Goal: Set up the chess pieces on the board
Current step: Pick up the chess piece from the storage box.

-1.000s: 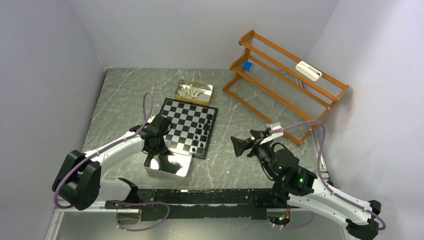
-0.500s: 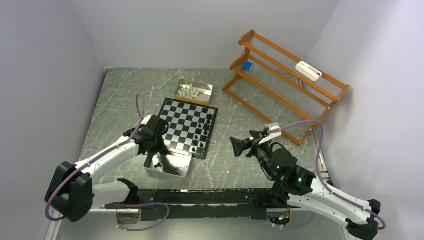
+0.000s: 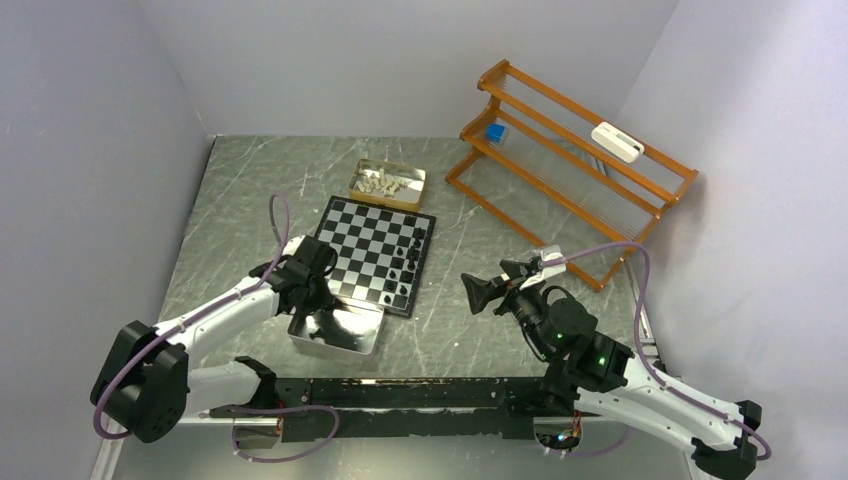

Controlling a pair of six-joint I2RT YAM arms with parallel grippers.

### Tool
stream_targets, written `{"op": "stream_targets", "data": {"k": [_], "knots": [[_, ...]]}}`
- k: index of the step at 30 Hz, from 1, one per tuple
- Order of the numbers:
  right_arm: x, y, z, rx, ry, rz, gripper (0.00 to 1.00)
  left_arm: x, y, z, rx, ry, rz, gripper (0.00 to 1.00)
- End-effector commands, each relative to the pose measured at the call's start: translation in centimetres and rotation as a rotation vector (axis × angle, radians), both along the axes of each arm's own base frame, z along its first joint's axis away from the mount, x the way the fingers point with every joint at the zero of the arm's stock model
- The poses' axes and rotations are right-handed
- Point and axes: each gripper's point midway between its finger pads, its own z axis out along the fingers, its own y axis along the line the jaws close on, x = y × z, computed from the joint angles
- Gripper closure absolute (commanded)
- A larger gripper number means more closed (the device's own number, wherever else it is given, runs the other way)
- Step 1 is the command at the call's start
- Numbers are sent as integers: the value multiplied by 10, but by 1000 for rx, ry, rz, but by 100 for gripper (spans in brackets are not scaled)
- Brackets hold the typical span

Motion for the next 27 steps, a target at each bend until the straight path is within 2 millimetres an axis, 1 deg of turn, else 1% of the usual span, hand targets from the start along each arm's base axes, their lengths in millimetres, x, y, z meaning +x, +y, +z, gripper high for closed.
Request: {"op": "stream_targets", "data": {"k": [1,5,9,15,18,20,22,25,27], "knots": [[1,-6,7,13,-10,-22,0,3,-3,-6,-31,-12,25,67],[1,-6,8,16,-13,-23,0,2,-1,-12,-20,3,27,68],[1,-7,7,14,-13,-25,0,1,1,-13,-8,4,28,68],[1,-5,4,13,-10,-22,0,-5,5,-16,8,23,21,67],[2,-4,3,11,-9,-19,0,-9,6,-16,9,38,18,69],[2,-4,2,10,-7,-19,0,-12,5,-13,3,42,15,71],[2,-4,1,7,-4,-20,0,-12,4,-4,-14,31,18,72],[1,-4,0,13,0,-20,0,-8,1,14,-56,-30,22,70],[1,-3,-1,18,-1,-14,0,-4,-2,20,-78,-59,24,68]]}}
